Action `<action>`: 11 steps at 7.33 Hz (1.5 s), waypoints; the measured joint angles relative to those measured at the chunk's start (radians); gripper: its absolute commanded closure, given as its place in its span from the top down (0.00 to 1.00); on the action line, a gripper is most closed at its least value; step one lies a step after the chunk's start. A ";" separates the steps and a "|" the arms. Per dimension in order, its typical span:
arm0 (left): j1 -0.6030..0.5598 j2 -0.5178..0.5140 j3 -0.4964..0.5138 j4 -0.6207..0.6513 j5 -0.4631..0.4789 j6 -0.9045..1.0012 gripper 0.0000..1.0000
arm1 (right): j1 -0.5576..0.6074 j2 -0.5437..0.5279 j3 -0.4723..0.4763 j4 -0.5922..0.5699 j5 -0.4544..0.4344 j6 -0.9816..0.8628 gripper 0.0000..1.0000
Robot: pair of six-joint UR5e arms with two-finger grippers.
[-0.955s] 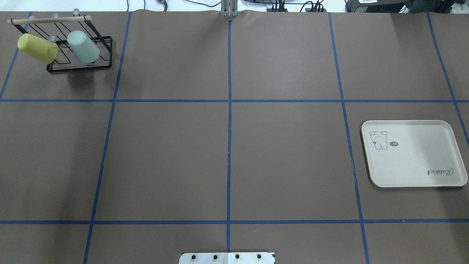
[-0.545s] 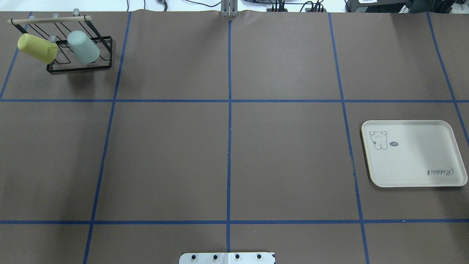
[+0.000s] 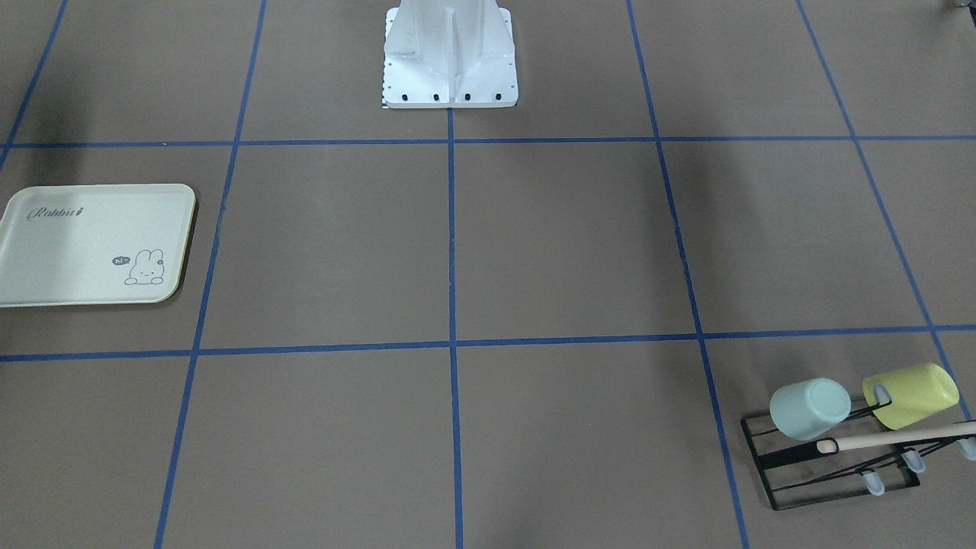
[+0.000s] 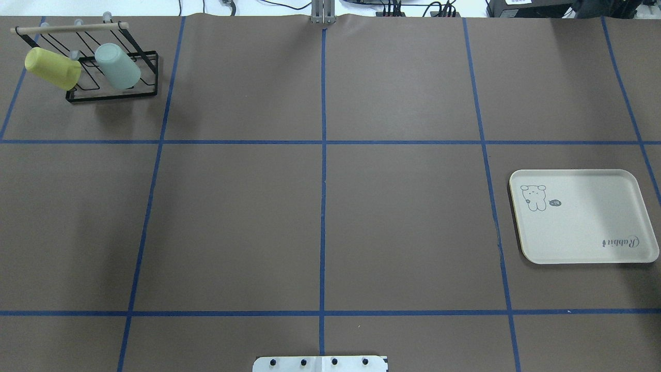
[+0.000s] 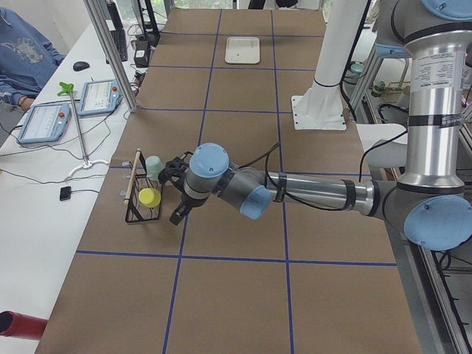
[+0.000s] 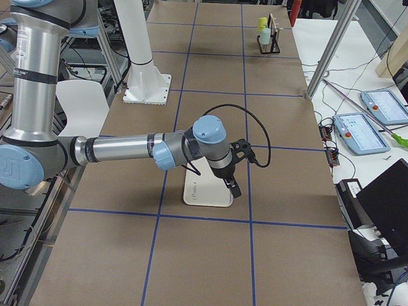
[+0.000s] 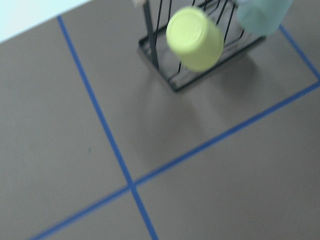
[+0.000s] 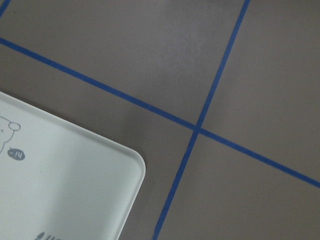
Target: Left arm grabs green cup and hands to right arm on tray
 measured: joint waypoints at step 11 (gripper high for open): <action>0.307 -0.304 0.120 -0.120 0.216 -0.609 1.00 | -0.198 0.202 -0.011 0.049 0.158 0.521 1.00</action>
